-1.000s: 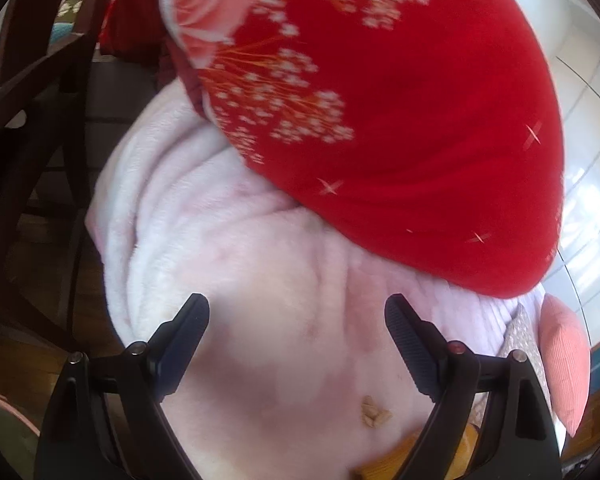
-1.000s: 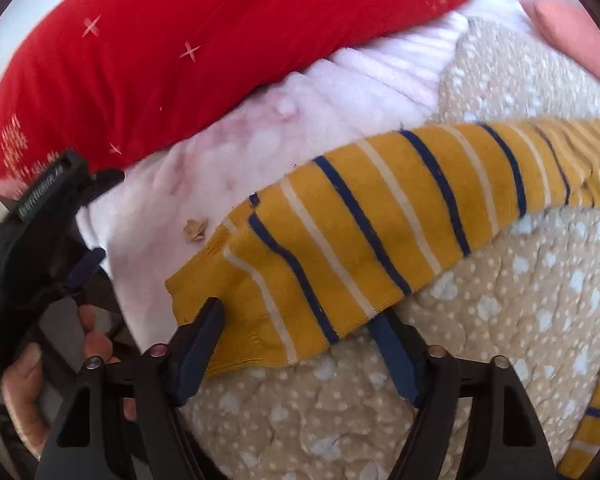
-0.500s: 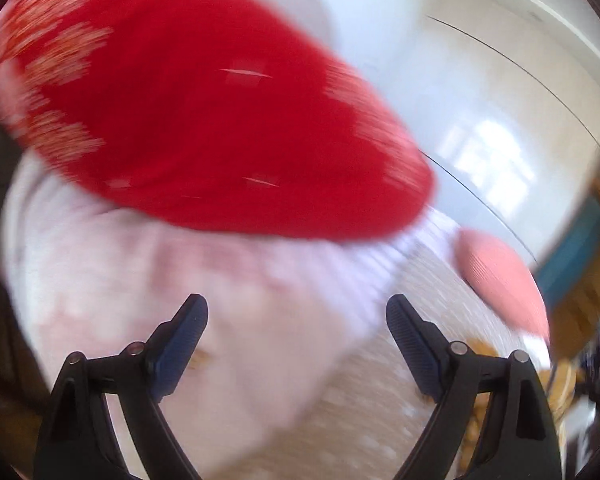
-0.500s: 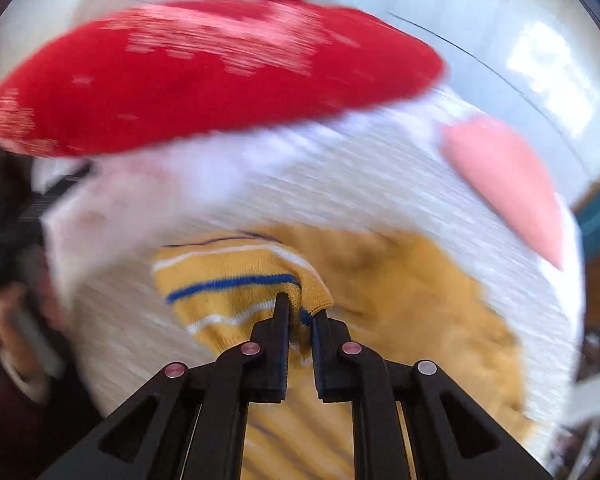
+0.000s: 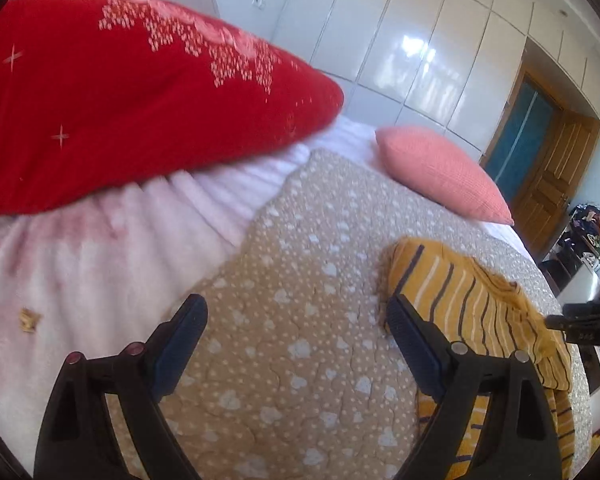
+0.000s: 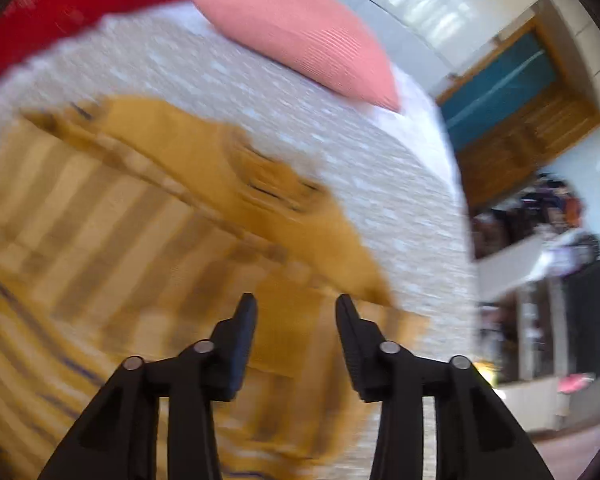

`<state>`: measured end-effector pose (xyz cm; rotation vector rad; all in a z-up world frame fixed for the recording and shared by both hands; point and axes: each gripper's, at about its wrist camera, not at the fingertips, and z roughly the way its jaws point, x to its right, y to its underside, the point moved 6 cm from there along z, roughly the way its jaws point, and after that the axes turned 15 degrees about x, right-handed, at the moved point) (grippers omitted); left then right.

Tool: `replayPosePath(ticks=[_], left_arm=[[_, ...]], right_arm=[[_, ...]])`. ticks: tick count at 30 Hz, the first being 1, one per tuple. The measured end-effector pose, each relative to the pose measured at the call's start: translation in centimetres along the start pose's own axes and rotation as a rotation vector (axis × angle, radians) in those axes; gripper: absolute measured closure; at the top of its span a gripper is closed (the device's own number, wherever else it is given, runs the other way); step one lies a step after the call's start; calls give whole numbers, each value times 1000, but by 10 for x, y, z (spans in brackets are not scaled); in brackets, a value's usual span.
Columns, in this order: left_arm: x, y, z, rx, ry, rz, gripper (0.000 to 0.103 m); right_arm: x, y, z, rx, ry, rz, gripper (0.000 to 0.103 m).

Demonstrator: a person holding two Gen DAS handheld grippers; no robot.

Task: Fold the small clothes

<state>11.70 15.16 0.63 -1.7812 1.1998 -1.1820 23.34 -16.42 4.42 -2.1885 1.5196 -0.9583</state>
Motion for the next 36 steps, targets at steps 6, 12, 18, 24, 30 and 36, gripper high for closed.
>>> replayPosePath(ticks=[6,12,18,24,30,36], left_arm=[[-16,2,8,-21,-19,-44,13],[-13,2,5,-32,8,-65,13],[-3,5,5,-29,6,-8,12],[0,4,3,-21,18,6,12],[-2,3,0,-20,25,-5,12],[-1,5,-2,-26,26,4,12]], right_arm=[[-2,8,2,2,-10,27,43],[66,41,22,-20,14,406,43],[43,48,44,-69,43,340,80],[58,24,-2,70,70,330,97],[115,26,-44,107,188,369,98],[155,109,-8,-156,338,426,97]])
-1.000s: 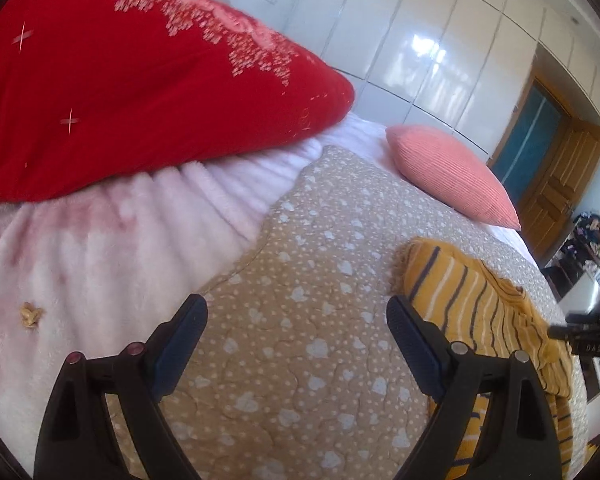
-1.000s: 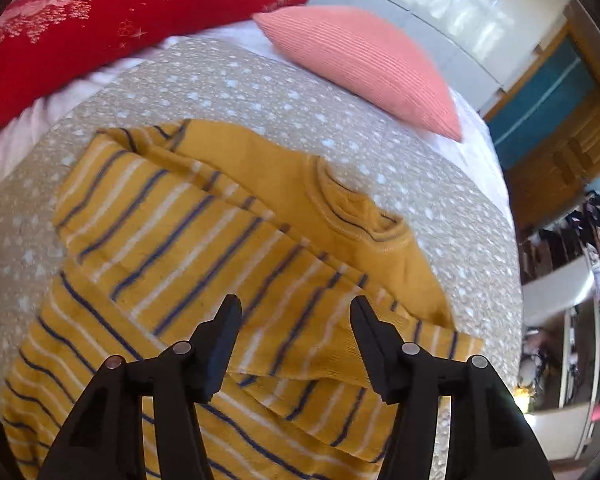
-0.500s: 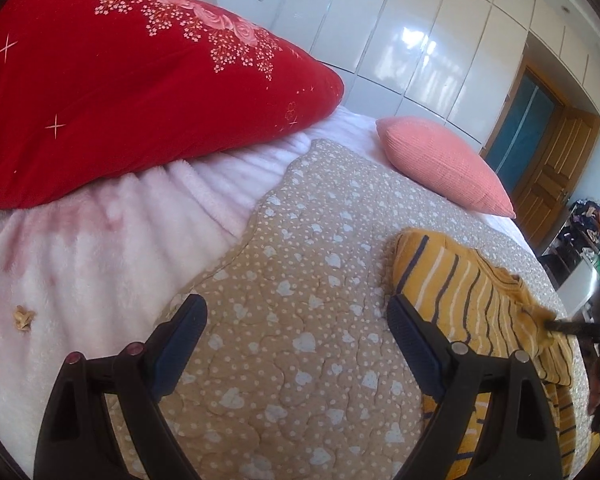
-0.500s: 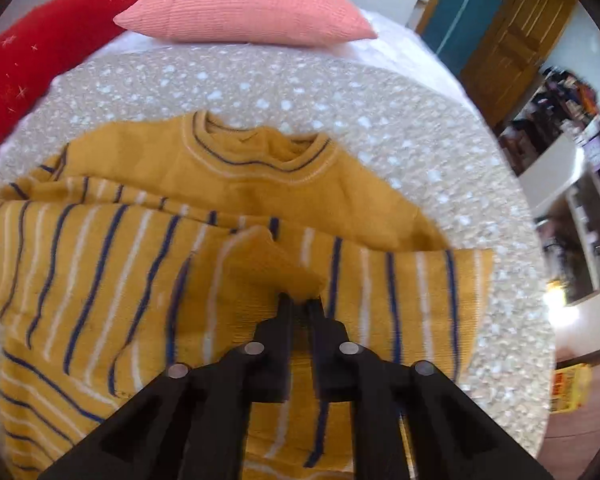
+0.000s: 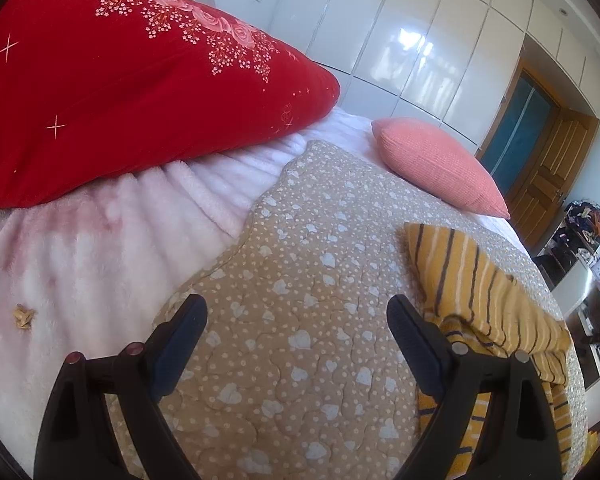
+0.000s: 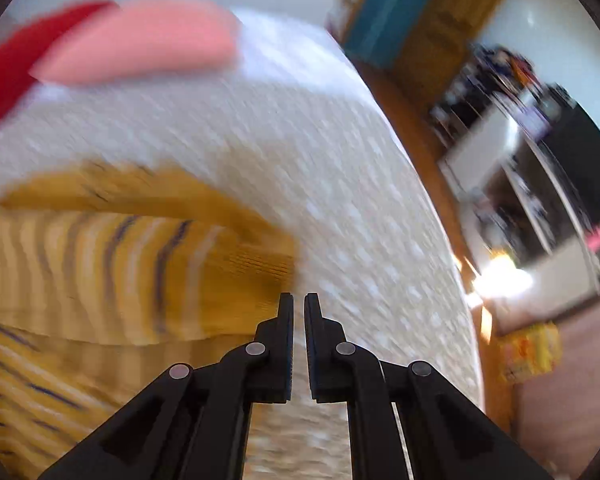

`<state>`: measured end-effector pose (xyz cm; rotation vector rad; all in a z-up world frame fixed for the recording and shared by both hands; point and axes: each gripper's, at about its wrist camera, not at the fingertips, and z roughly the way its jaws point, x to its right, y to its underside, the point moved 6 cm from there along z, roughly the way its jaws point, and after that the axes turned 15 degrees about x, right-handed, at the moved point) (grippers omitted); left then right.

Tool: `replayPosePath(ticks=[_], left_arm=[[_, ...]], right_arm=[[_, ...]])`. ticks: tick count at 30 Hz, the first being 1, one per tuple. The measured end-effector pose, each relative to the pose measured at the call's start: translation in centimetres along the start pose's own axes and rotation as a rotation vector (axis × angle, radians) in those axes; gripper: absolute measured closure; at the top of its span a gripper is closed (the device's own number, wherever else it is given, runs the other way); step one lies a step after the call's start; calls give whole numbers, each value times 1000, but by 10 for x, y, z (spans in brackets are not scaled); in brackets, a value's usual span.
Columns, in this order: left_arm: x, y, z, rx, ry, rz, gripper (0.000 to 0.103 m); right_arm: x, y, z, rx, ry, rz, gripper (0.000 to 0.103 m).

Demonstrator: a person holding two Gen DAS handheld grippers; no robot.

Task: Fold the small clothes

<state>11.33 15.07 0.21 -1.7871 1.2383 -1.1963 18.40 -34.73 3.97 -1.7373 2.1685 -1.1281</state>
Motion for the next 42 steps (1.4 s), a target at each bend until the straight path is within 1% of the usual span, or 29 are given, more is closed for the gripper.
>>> replayPosePath(ticks=[1,2,4,7,9,10,11,13,14,17,18,19,20,22,23,26,29,35,42], left_arm=[[1,1,-1,0,-1,10,12],[2,2,-2,-1,-1,19,12],[3,3,-1,-6,-2,32,12],[3,7,4,-31,-1,17,12],[5,9,7,-46,-7,23,12],[6,11,7,-49,-10,34,12],[7,11,7,-50,-9,40,12],[8,12,6,-53,-10,55,12],[8,14,7,-58,-14,60,12],[5,22,13,-102,-33,63,12],[3,24,15,-116,-43,59,12],[-1,28,18,-138,-56,49,12],[-4,30,21,-155,-66,38,12],[-10,35,27,-186,-82,10,12],[-12,36,28,-187,-85,0,12],[-12,36,28,-180,-94,4,12],[-10,39,29,-184,-102,24,11],[-12,39,29,-190,-93,9,10],[-13,40,29,-192,-92,8,10]], right_arm=[[5,9,1,6,-23,51,97],[8,18,-4,23,-80,123,97],[3,28,-18,61,-167,144,97],[-18,46,-47,97,-238,61,97],[-46,62,-71,105,-323,-10,95],[-60,72,-81,102,-362,-35,90],[-75,82,-89,93,-403,-54,82],[-101,97,-99,72,-484,-75,75],[-119,111,-108,55,-539,-85,75],[-155,144,-124,11,-646,-114,73],[-163,152,-128,14,-645,-133,70],[-167,158,-128,33,-627,-157,63],[-172,161,-132,67,-597,-191,61],[-176,163,-130,83,-574,-209,58],[-177,162,-127,71,-576,-184,54],[-173,158,-113,12,-601,-69,49],[-172,152,-109,-15,-601,-13,48],[-173,136,-124,33,-557,-10,48],[-163,135,-124,27,-499,1,48]])
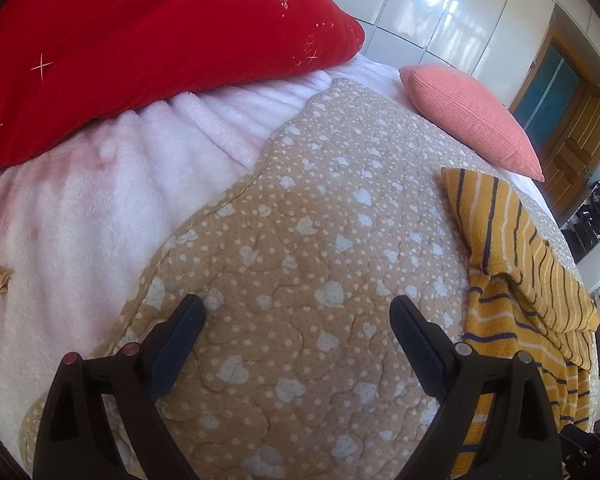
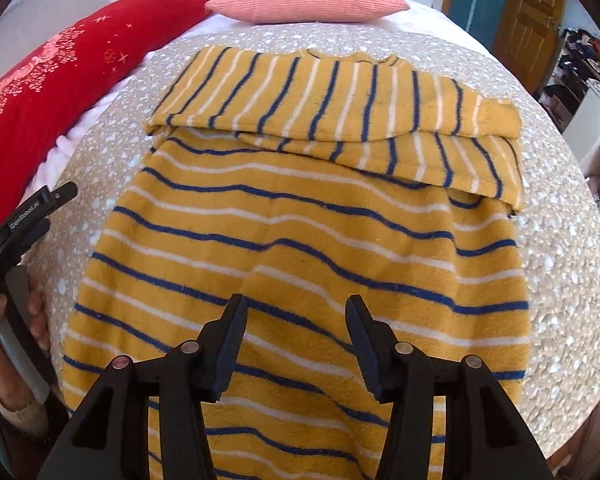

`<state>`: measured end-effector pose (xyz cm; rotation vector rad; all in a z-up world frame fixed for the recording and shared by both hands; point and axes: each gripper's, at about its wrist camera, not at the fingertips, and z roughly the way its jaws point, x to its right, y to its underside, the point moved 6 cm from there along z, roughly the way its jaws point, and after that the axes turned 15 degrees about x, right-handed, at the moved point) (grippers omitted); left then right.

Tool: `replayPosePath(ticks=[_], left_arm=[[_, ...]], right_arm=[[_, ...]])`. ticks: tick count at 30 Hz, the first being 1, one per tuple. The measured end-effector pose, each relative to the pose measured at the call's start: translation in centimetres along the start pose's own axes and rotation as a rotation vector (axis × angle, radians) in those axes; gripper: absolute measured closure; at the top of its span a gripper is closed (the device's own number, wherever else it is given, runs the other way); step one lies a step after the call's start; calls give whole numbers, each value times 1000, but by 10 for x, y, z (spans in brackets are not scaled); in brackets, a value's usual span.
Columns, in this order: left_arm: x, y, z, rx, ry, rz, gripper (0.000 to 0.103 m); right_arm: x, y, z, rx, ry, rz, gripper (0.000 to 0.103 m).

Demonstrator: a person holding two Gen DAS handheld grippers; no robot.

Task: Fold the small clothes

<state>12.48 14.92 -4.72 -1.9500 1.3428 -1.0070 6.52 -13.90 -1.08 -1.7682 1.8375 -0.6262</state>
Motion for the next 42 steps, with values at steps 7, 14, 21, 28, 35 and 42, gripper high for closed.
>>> replayPosePath(ticks=[7,14,21,28,35,42], left_arm=[[2,1,2,-4,-8,12,9],[3,1,2,-4,-13,21,8],[5,2,5,-5,-1,29,4],[7,4,6,14,10,36,0],[3,5,3,47,42,-7,1],[2,6,3,43,47,-7,1]], right_arm=[[4,5,-8,22,8,-1,45],[21,15,-5,18,-8,71,45],[43,15,-37,124,24,25,45],[125,22,-75,207,181,19,42],[246,23,-69,240,353,156,36],[260,37,-81,274,261,243,34]])
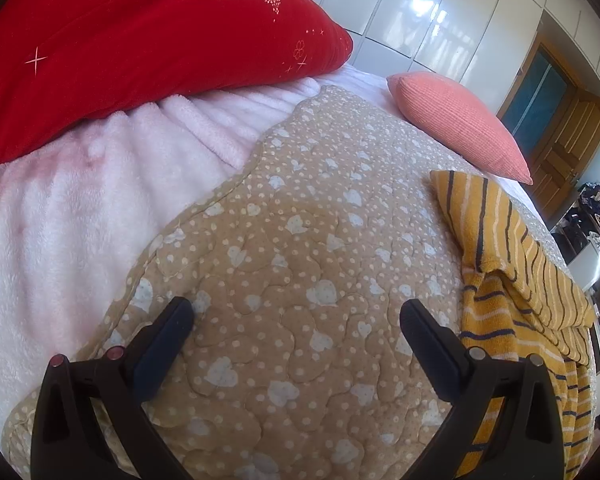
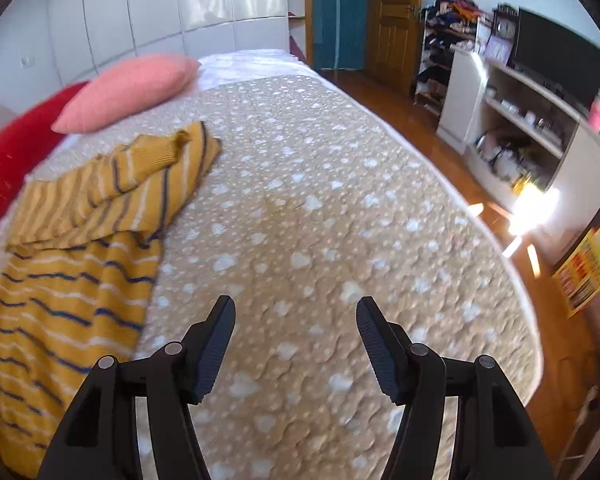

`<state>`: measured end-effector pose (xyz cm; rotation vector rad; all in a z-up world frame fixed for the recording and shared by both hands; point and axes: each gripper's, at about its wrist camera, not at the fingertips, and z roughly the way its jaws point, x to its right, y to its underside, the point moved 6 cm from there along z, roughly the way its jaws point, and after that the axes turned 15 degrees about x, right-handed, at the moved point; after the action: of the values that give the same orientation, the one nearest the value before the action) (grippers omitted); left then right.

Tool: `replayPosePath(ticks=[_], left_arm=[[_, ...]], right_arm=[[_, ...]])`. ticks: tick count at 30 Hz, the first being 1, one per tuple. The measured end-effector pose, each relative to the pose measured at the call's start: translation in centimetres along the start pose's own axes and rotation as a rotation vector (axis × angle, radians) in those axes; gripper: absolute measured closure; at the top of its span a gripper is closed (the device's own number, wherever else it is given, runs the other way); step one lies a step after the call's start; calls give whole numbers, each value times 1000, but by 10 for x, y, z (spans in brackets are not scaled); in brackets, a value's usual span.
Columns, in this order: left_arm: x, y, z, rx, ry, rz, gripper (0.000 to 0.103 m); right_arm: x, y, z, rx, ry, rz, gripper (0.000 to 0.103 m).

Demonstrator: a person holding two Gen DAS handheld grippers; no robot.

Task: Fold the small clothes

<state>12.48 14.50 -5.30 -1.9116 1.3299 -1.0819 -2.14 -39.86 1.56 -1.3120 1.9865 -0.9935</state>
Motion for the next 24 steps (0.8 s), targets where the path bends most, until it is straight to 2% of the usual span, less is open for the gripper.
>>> replayPosePath(ticks=[2,6,13,16,18,20,24], left_arm=[[2,1,2,-12,-14,19,1],[5,1,5,-24,-34,46,1],[6,1,6,-27,-29,49,1],[7,1,5,-31,-38,65,0],[8,2,5,-36,-46,76,0],[9,3,6,-40,-57,91,0],[12,5,8,-52,-84,126,0]], right_arm=[[1,4,-3,7,6,-14,30],[6,5,10,4,26,-8,29],[33,-24,75,5,140,-81,29],[45,-30,101,-27,142,-40,29],[51,-29,115,-53,120,6,23],[53,-29,118,-38,119,17,14],[52,-25,118,-15,104,24,8]])
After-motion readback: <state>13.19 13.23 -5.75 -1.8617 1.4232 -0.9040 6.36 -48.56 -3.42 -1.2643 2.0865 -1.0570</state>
